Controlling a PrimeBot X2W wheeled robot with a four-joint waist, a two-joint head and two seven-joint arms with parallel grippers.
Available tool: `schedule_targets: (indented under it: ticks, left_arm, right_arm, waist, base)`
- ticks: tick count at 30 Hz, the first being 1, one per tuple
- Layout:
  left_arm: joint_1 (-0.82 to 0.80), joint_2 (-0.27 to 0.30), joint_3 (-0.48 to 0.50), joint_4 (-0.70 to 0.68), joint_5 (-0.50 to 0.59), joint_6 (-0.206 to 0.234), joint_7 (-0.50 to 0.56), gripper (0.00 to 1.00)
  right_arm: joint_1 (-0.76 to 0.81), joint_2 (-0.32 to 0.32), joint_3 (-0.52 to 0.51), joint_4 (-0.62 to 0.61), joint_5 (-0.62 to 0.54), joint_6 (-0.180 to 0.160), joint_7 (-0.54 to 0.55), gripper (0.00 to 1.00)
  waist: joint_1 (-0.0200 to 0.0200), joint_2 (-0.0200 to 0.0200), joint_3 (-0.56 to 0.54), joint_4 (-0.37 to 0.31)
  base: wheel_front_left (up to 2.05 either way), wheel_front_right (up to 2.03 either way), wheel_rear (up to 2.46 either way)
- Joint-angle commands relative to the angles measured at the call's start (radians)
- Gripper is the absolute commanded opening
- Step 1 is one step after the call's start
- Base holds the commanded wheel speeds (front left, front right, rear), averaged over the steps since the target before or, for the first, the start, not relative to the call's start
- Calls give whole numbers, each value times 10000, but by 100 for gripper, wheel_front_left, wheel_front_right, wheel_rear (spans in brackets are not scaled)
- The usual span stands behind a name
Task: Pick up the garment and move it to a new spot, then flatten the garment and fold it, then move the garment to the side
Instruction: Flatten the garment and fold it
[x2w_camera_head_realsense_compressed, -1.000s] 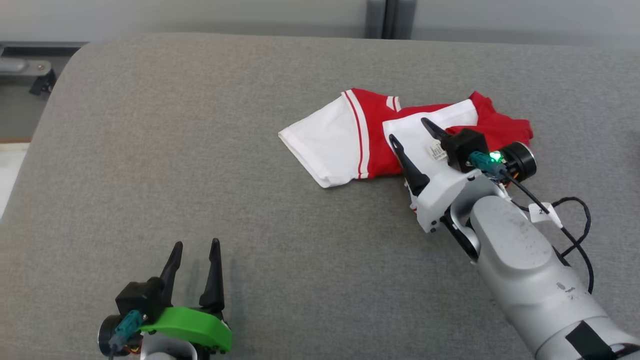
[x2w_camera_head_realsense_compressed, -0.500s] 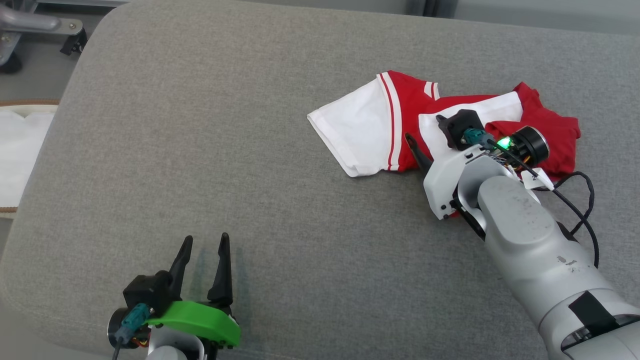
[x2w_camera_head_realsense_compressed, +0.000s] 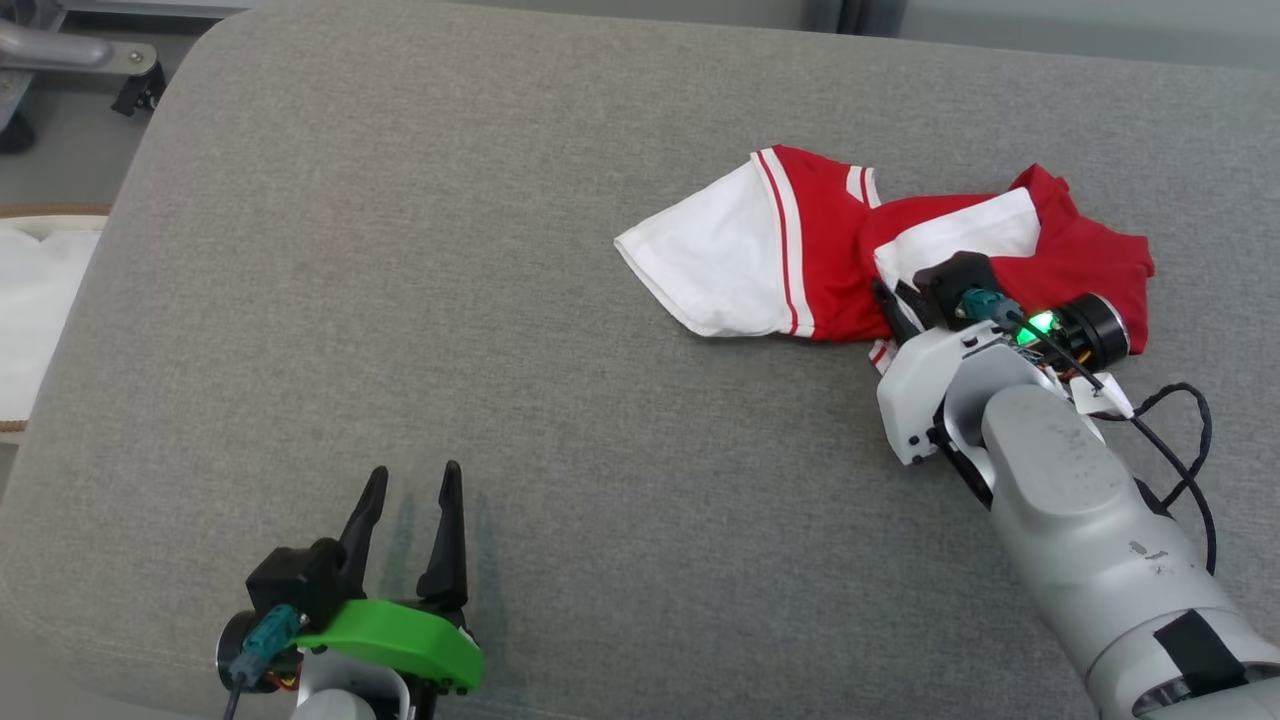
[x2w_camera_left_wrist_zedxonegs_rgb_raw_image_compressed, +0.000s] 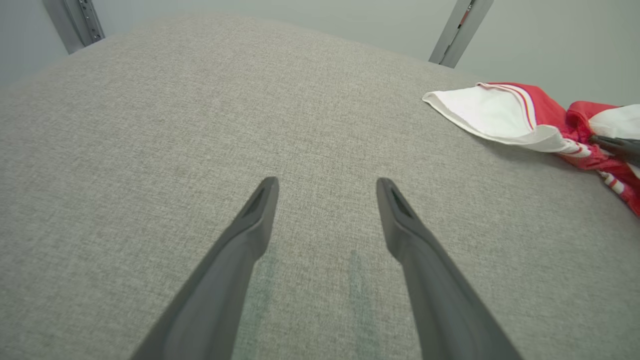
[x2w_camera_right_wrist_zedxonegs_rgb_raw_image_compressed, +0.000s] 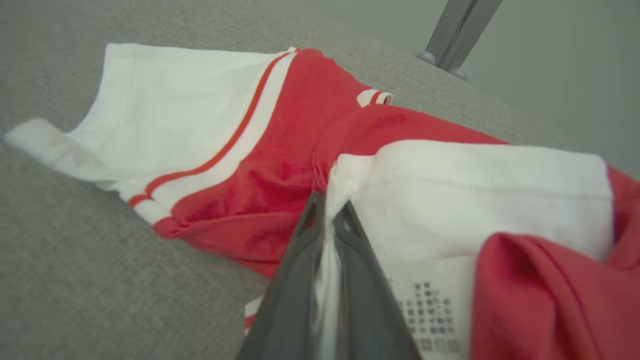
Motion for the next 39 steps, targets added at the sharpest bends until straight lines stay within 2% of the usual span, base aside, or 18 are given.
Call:
schedule_targets:
  ticks: [1,8,13,21,24,28,30,31,32,33,34,39]
  left_arm:
    - [-47,24,-16,-59,35,-40,-3,100]
    - [105,25,-22,-191,69,-47,-3,100]
    - [239,25,-9,-191,139,-50,-5,100]
    - [338,25,-92,-231,207,-51,-3,100]
    - [416,25,-109,-234,249,-49,-3,100]
    - [518,26,-175,-247,245,-50,-3,100]
    - [514,25,-189,-267,237,-50,-3,100]
    - [514,26,-202,-274,236,-50,-3,100]
    - [508,26,-219,-280,230,-50,-3,100]
    - [498,26,-235,-292,233,-50,-3,100]
    - [487,26,-242,-302,248,-50,-4,100]
    - [489,28,-279,-263,299,-51,-3,100]
  right_arm:
    - [134,-52,-55,-75,131,-15,-160,0]
    - [310,-48,94,-565,1034,-16,-741,0]
    - [250,-40,608,-1338,1751,-16,-855,0]
    - [230,-42,1607,-4232,2963,-16,-867,0]
    - [606,-77,1417,-5142,3232,-16,-865,0]
    - [1435,-59,662,-5478,3019,-16,-866,0]
    - [1964,-55,87,-5319,2707,-16,-867,18]
    - [2244,-55,-223,-5220,2586,-16,-867,22]
    - [2566,-54,-625,-5073,2260,-16,-867,42]
    - [2788,-75,-1002,-4933,2018,-16,-867,78]
    - [3026,-87,-1456,-4793,1804,-16,-867,100]
    - [3834,-147,-3180,-4536,812,-16,-868,100]
  waist:
    - [0,0,-33,-29]
    - [0,0,-309,-170]
    - [0,0,-551,-259]
    - [0,0,-807,-325]
    - [0,0,-905,-403]
    - [0,0,-1028,-568]
    - [0,0,-1060,-658]
    - [0,0,-1071,-700]
    - [0,0,-1078,-745]
    - [0,0,-1077,-783]
    - [0,0,-1071,-839]
    - [0,0,-1131,-1071]
  base:
    - [0,0,0]
    - [0,0,0]
    - [0,0,0]
    - [0,0,0]
    - [0,0,0]
    - [0,0,0]
    - [0,0,0]
    - [0,0,0]
    - [0,0,0]
    - [0,0,0]
    - [0,0,0]
    - [0,0,0]
